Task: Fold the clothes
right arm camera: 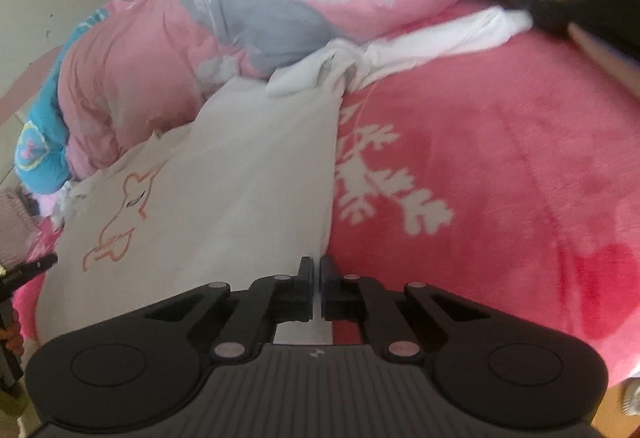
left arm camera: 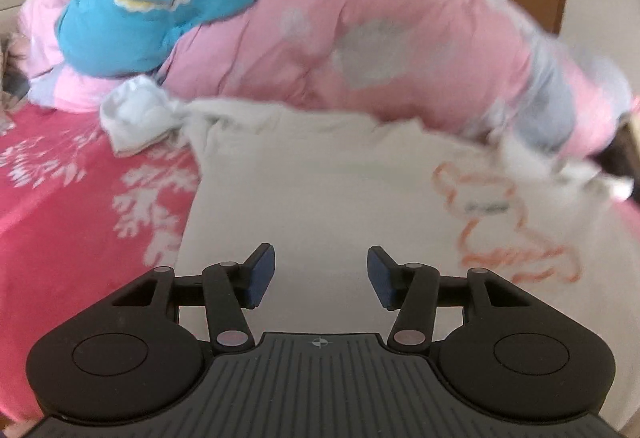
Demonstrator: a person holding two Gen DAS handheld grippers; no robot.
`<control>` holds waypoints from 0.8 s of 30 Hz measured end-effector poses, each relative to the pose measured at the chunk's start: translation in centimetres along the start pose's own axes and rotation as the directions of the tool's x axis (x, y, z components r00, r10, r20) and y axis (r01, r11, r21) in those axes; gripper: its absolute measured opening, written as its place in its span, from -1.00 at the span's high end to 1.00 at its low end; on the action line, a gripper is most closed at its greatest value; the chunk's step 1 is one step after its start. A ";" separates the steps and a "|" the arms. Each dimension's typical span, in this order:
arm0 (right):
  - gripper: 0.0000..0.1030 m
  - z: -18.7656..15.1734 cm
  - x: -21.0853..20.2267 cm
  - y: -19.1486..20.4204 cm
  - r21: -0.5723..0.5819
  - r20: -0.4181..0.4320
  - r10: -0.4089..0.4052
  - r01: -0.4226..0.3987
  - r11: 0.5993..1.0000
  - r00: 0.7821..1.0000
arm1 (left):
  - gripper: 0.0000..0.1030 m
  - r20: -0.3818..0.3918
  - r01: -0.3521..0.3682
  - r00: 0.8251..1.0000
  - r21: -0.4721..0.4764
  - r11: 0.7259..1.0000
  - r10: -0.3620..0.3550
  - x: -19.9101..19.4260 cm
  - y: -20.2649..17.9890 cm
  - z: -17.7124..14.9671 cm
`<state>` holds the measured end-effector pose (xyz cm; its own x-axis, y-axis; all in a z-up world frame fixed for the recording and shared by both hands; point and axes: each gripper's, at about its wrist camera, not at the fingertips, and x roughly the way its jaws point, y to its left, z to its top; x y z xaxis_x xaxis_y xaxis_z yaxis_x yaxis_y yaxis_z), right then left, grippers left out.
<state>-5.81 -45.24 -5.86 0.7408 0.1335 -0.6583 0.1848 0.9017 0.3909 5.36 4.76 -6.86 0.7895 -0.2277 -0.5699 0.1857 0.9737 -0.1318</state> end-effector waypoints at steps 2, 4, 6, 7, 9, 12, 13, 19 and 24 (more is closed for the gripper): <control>0.96 -0.2 -0.5 -0.6 0.024 0.022 -0.012 0.011 1.000 1.000 | 0.03 -0.015 -0.009 1.000 -0.020 1.000 0.009 0.0 0.7 -0.3; 0.96 -0.5 -0.2 -1.4 0.052 0.027 -0.002 0.001 0.999 1.000 | 0.03 -0.014 -0.012 1.000 -0.023 1.000 0.012 -0.2 1.1 -0.2; 0.94 -0.7 -0.2 -1.6 0.070 0.040 0.016 -0.019 0.997 0.999 | 0.03 -0.015 -0.021 1.000 -0.018 1.000 0.021 -0.2 1.2 -0.1; 0.89 -0.8 -0.3 -1.8 0.089 0.051 0.029 -0.033 0.996 0.998 | 0.03 -0.016 -0.026 1.000 -0.016 1.000 0.026 -0.3 1.3 -0.1; 0.82 -0.7 -0.8 -2.6 0.134 0.055 0.068 -0.075 0.988 0.996 | 0.03 -0.017 -0.033 0.999 -0.010 0.999 0.033 -0.3 1.4 0.0; 0.42 -1.2 -1.7 -3.0 0.149 0.036 0.083 -0.088 0.985 0.996 | 0.03 -0.015 -0.038 0.999 -0.008 0.999 0.038 -0.2 1.5 0.0; 0.40 -1.6 -2.1 -3.0 0.140 0.026 0.087 -0.090 0.986 0.996 | 0.03 -0.015 -0.039 0.999 -0.006 0.999 0.039 -0.1 1.5 0.0; 0.83 -4.2 -2.6 -1.0 -0.008 -0.031 0.078 -0.079 0.997 0.996 | 0.02 -0.012 -0.045 0.999 0.012 0.999 0.045 0.2 1.4 -0.1; 0.97 -4.8 -3.0 -1.8 -0.011 0.006 0.046 -0.046 0.999 0.999 | 0.02 -0.009 -0.038 0.999 0.011 0.999 0.038 0.2 1.7 -0.1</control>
<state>-11.49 -45.31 -7.68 0.7527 0.1721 -0.6355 0.1433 0.8993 0.4132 5.80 6.36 -7.27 0.7907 -0.1907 -0.5818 0.1622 0.9815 -0.1013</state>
